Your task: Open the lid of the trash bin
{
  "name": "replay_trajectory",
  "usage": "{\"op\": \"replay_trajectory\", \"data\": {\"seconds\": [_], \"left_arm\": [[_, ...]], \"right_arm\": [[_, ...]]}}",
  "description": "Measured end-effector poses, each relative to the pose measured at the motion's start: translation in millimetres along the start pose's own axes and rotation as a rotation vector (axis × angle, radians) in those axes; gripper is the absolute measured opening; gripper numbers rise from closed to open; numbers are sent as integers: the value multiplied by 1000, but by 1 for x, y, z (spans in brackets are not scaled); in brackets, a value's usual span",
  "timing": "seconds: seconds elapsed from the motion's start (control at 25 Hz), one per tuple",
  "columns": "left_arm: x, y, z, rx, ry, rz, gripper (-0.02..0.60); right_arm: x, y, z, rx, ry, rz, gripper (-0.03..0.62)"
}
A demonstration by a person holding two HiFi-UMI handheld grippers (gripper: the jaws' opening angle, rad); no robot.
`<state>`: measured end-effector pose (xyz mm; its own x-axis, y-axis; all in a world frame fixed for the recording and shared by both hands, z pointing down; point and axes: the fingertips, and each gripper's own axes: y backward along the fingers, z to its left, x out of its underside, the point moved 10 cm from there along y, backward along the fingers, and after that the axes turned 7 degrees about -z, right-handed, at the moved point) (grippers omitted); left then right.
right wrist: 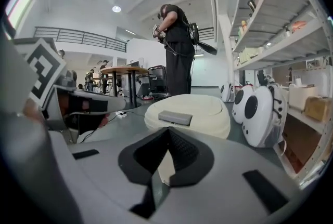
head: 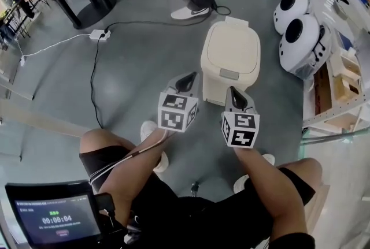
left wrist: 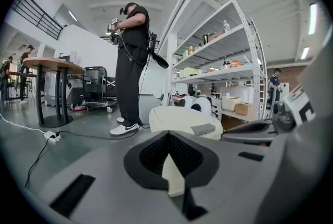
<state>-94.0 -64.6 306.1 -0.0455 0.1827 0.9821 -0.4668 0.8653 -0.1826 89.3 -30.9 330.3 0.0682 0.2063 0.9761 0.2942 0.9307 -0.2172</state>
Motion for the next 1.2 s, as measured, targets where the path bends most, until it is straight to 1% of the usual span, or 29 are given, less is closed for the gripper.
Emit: {"op": "replay_trajectory", "data": {"seconds": [0.08,0.16,0.4,0.64,0.72,0.88,1.08,1.2], "left_arm": [[6,-10,3,5,-12,19,0],[11,-18,7,4,-8,34,0],[28,-35,13,18,-13,87,0],[54,-48,34,7,52,148,0],[58,-48,34,4,42,164,0],[65,-45,32,0,28,189,0],[69,-49,30,2,36,212,0],[73,-53,31,16,33,217,0]], "right_arm": [[10,-8,-2,-13,-14,29,4],[21,-17,-4,-22,-16,61,5],[64,-34,-7,-64,2,196,4],[110,-60,1,-121,27,306,4],[126,-63,-2,-108,6,346,5],[160,-64,-4,-35,-76,401,5],[187,-81,-6,-4,-76,418,5],[207,-100,-10,33,-104,435,5]]}}
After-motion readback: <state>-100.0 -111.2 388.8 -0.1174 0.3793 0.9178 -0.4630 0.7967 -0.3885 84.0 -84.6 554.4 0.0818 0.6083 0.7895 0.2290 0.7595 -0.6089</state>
